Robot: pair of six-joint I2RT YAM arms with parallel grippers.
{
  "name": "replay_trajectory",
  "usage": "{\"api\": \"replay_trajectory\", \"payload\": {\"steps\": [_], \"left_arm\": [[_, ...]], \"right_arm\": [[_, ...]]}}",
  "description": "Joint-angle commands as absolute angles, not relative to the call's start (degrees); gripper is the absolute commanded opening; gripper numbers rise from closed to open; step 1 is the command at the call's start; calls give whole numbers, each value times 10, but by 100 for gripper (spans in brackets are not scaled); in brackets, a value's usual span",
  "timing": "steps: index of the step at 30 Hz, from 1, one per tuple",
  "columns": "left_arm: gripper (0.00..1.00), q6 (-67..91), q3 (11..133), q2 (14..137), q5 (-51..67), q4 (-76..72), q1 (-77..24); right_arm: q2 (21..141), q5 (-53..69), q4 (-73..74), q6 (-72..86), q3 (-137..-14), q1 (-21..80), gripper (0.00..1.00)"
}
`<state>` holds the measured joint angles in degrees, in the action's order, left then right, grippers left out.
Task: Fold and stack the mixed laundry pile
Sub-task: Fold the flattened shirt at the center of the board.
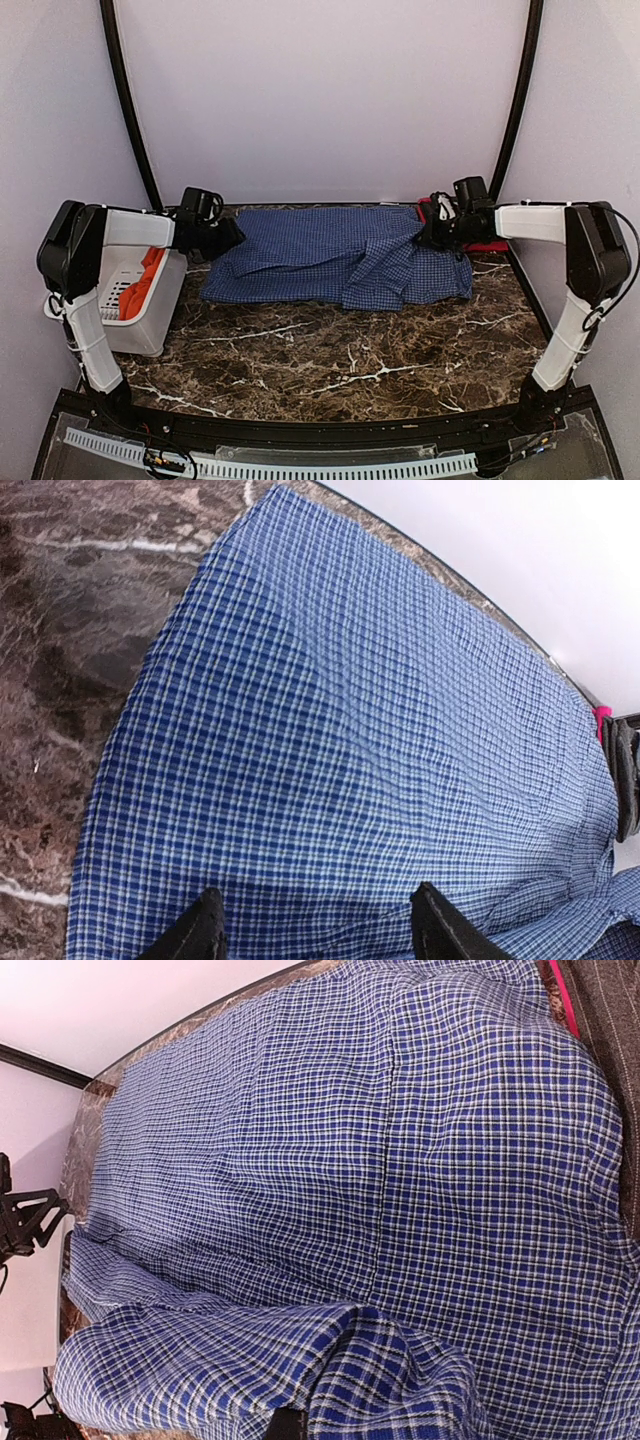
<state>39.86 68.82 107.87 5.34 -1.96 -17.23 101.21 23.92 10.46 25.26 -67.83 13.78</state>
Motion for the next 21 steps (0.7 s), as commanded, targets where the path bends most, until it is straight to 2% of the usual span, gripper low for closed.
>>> {"api": "replay_trajectory", "payload": {"steps": [1, 8, 21], "left_arm": [[62, 402, 638, 1022, 66, -14, -172], [63, 461, 511, 933, 83, -44, -182], [66, 490, 509, 990, 119, -158, -235]], "right_arm": [[1030, 231, 105, 242, -698, 132, 0], [1043, 232, 99, 243, -701, 131, 0], [1046, 231, 106, 240, -707, 131, 0]]}}
